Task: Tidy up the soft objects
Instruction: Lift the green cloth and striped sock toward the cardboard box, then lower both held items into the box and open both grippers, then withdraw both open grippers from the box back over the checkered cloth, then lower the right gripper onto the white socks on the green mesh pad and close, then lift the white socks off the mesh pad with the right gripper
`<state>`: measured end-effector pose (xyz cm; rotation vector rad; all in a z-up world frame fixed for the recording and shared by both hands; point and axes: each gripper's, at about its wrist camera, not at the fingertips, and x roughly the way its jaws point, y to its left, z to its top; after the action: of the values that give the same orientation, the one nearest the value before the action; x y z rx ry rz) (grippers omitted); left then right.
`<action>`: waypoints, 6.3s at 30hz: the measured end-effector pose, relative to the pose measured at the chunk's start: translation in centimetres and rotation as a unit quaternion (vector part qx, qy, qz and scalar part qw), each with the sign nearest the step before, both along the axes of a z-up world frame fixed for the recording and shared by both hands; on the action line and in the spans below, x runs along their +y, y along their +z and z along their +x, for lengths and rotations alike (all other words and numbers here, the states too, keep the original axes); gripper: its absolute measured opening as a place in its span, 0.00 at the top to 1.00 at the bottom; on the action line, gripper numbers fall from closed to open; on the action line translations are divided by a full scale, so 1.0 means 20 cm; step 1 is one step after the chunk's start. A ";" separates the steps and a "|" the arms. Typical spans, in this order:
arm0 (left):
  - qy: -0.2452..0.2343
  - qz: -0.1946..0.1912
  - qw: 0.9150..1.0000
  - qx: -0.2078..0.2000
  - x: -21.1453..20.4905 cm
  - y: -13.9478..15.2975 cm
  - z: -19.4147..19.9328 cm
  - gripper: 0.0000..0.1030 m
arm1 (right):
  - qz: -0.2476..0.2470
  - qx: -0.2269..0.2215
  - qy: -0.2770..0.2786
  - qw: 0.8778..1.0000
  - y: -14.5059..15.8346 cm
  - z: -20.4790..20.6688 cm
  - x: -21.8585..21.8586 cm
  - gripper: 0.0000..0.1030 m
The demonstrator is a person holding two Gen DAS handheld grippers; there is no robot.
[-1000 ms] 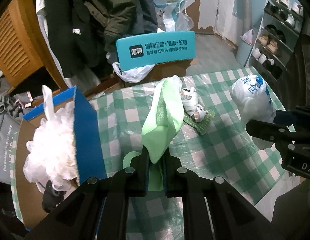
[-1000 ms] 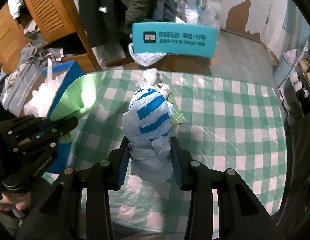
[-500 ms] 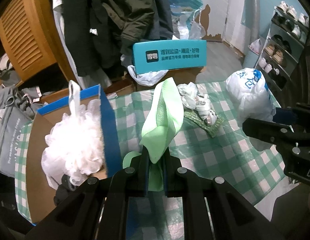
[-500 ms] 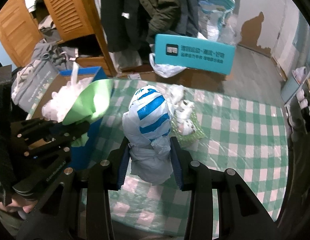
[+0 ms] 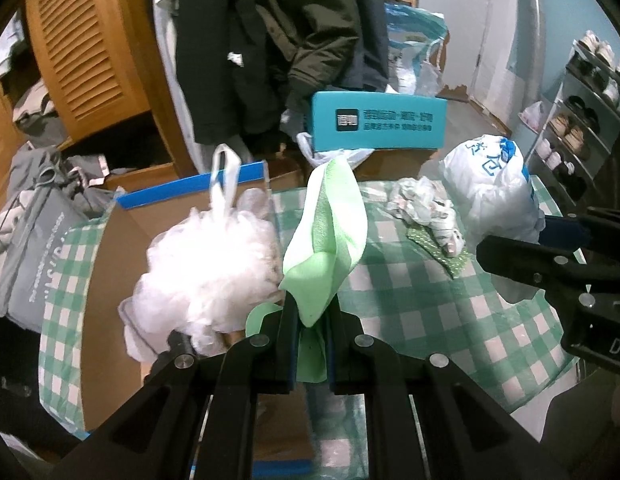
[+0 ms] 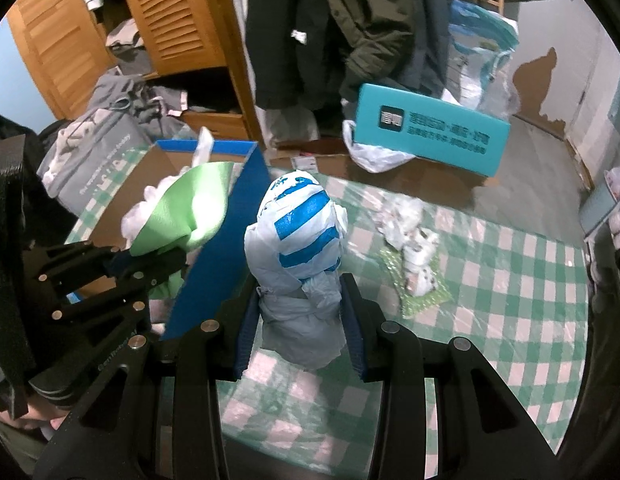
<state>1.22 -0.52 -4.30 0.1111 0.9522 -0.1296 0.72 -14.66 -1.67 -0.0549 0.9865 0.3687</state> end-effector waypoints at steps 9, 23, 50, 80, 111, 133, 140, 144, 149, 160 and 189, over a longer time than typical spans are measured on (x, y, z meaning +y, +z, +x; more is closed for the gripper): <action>0.030 -0.001 1.000 -0.006 0.18 0.02 -0.04 0.90 | 0.004 -0.002 0.034 0.999 0.02 0.02 0.19 0.63; 0.082 -0.015 0.996 0.015 0.46 -0.05 -0.05 0.90 | 0.019 0.019 0.084 0.996 -0.01 0.05 0.48 0.63; 0.148 -0.013 0.987 0.064 0.76 -0.26 -0.03 0.69 | -0.001 0.074 0.127 0.989 -0.22 0.10 0.82 0.59; 0.097 0.003 0.995 0.020 0.48 -0.12 -0.01 0.21 | -0.006 0.034 0.044 0.998 -0.10 0.12 0.44 0.30; 0.002 0.030 0.999 0.013 -0.10 -0.06 0.04 0.16 | -0.003 0.032 -0.071 0.997 -0.13 0.06 -0.20 0.24; -0.031 0.019 0.998 0.060 -0.40 -0.29 0.31 0.16 | -0.020 0.059 -0.109 0.992 -0.34 0.22 -0.52 0.24; -0.023 0.006 0.997 0.078 -0.43 -0.37 0.42 0.16 | -0.025 0.079 -0.098 0.992 -0.44 0.36 -0.54 0.24; -0.022 0.020 0.996 0.084 -0.45 -0.42 0.48 0.16 | -0.025 0.096 -0.099 0.990 -0.49 0.44 -0.56 0.24; -0.017 0.020 0.996 0.090 -0.45 -0.46 0.56 0.16 | -0.045 0.093 -0.085 0.991 -0.54 0.55 -0.54 0.24; -0.007 0.023 0.993 0.111 -0.45 -0.58 0.68 0.16 | -0.060 0.101 -0.076 0.990 -0.70 0.70 -0.49 0.24; -0.023 0.033 0.989 0.141 -0.41 -0.61 0.50 0.16 | -0.040 0.182 -0.121 0.975 -0.87 0.45 -0.47 0.61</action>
<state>11.19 -8.72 -16.42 0.1794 1.2364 -0.1593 9.71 -24.16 -19.06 0.0612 1.3543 0.1149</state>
